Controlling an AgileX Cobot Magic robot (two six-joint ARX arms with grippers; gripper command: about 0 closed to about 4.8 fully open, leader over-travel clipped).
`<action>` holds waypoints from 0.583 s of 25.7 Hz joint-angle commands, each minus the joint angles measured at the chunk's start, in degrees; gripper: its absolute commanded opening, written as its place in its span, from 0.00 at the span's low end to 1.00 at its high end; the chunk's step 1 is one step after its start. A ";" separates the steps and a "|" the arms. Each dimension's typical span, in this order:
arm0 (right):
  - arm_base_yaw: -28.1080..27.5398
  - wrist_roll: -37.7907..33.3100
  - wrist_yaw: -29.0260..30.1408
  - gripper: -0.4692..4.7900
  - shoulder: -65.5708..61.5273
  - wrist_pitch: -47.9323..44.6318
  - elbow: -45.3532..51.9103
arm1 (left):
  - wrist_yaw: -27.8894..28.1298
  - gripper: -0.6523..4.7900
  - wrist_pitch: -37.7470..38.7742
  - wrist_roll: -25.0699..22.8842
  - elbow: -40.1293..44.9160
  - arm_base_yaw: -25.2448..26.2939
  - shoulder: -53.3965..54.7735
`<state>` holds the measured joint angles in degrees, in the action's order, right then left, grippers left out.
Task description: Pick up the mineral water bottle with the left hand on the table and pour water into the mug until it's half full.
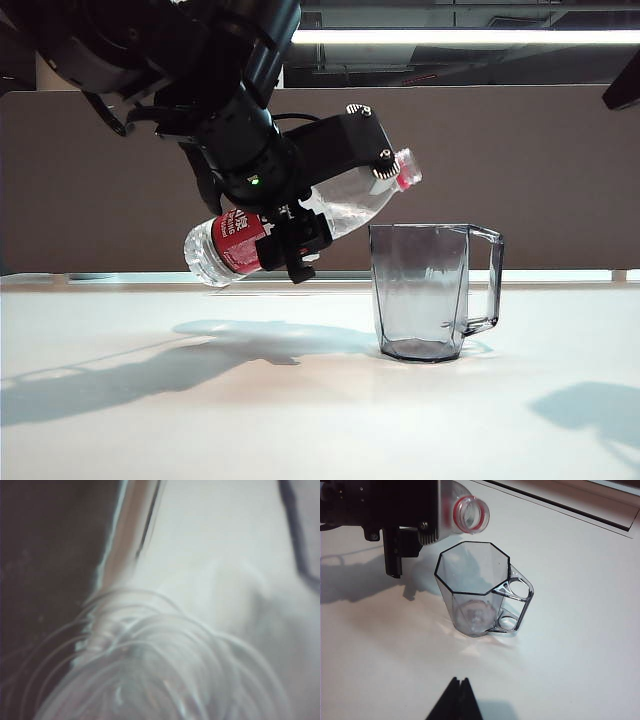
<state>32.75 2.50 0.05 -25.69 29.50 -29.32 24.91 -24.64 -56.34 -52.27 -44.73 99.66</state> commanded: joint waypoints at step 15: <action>0.04 -0.04 0.11 0.08 0.11 -0.94 -0.15 | 3.41 0.61 -5.75 -14.45 -0.70 -0.11 -0.57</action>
<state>32.75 2.50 0.05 -25.69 29.47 -29.32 27.68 -27.14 -69.17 -52.29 -44.73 99.66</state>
